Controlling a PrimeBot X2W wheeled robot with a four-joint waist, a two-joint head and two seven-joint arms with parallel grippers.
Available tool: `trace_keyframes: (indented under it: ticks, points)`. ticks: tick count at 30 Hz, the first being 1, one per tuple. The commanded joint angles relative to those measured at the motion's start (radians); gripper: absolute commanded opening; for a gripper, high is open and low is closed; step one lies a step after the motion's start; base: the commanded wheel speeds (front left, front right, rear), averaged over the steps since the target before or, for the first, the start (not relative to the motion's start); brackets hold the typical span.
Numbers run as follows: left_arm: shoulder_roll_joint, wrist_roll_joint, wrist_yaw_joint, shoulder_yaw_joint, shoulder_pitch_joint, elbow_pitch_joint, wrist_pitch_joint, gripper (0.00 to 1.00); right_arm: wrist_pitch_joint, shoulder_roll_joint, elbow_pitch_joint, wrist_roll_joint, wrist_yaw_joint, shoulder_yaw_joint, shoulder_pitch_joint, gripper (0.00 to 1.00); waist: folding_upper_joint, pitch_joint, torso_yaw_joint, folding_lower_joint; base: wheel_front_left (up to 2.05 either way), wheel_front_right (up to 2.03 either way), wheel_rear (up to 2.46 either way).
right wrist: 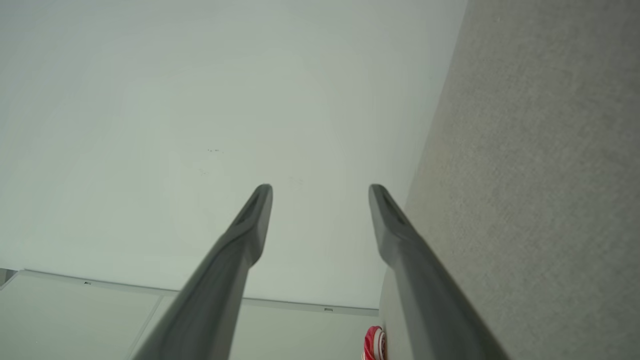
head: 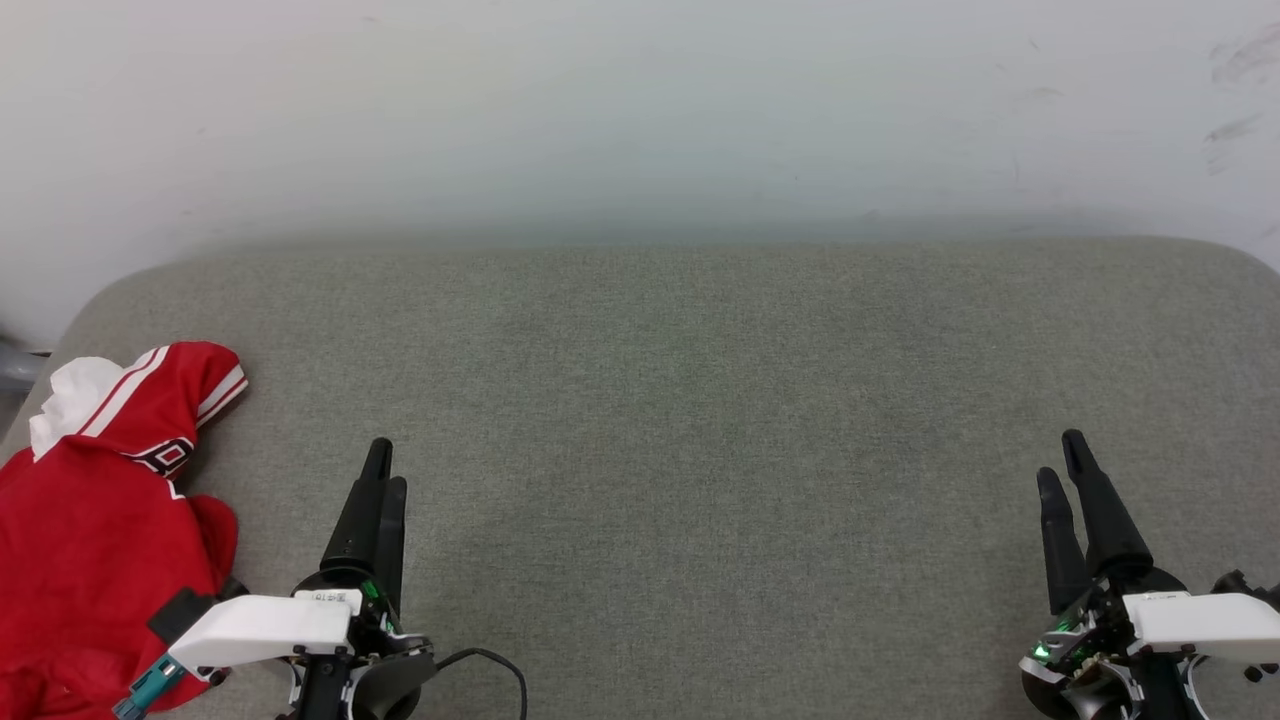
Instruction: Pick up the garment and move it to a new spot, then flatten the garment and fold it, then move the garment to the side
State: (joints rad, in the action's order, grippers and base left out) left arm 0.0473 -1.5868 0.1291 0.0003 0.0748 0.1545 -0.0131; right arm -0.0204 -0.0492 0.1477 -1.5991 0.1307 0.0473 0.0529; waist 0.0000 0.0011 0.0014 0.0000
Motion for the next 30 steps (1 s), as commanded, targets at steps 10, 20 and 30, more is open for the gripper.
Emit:
trace_keyframes:
  ticks: [10, 20, 30]
  points:
    - [0.003, 0.125, 0.002, -0.02, 0.001, -0.062, 0.045, 1.0, 0.05, -0.038, -0.061, 0.123, 0.0, -0.032, -0.003, 1.0, 0.0, -0.001, 0.002, 0.0, 0.0, 0.0, 0.0]
    - [0.003, 0.459, 0.002, -0.012, -0.001, -0.078, 0.08, 1.0, 0.088, -0.032, -0.068, 0.569, 0.0, -0.001, -0.002, 1.0, 0.0, -0.002, 0.003, 0.0, 0.0, 0.0, 0.0]
    - [0.025, 0.808, 0.0, -0.027, 0.0, -0.087, 0.113, 1.0, 0.092, -0.01, -0.118, 0.921, 0.0, 0.011, -0.019, 1.0, 0.0, -0.003, 0.004, 0.0, 0.0, 0.0, 0.0]
